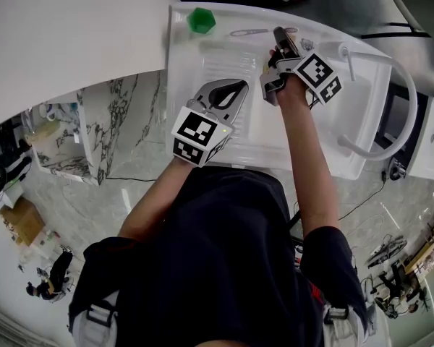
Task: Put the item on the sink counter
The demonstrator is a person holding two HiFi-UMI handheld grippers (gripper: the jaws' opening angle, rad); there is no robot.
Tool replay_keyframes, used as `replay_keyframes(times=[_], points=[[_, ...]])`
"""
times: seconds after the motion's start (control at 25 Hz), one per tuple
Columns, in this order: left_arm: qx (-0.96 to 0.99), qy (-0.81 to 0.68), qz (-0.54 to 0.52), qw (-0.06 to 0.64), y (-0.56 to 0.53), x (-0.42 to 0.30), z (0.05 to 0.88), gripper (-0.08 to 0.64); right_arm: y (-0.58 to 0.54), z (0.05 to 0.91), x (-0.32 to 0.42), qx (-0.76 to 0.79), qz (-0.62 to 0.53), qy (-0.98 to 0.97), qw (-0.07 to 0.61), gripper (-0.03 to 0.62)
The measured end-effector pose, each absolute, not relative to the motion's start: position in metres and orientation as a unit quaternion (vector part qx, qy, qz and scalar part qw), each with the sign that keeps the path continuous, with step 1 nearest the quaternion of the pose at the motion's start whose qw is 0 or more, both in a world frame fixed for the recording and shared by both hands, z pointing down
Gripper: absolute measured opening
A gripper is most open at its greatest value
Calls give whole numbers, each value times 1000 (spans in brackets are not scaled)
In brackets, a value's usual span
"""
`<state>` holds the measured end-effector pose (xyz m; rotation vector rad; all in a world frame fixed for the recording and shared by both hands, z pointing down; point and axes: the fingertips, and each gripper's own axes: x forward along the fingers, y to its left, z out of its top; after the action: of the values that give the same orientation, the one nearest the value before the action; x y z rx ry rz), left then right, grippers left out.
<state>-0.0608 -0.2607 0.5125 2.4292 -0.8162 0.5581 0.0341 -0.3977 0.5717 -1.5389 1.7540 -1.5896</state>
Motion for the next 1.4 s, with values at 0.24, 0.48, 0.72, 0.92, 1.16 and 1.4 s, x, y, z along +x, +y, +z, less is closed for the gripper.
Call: replay_keyframes(times=[0.24, 0.48, 0.72, 0.92, 1.16, 1.4], points=[[894, -303, 198, 263, -262, -62, 511, 14, -396, 581, 34, -540, -563, 605, 158, 48], [894, -304, 197, 264, -264, -62, 514, 14, -397, 593, 35, -539, -579, 593, 153, 48], [892, -303, 201, 267, -263, -63, 515, 14, -397, 603, 39, -539, -597, 569, 169, 48], [890, -306, 204, 269, -265, -64, 519, 14, -397, 611, 41, -540, -603, 562, 173, 48], [889, -306, 204, 273, -265, -61, 521, 14, -397, 620, 44, -537, -612, 551, 180, 48], [887, -308, 207, 275, -267, -60, 524, 14, -399, 625, 46, -540, -617, 544, 180, 48]])
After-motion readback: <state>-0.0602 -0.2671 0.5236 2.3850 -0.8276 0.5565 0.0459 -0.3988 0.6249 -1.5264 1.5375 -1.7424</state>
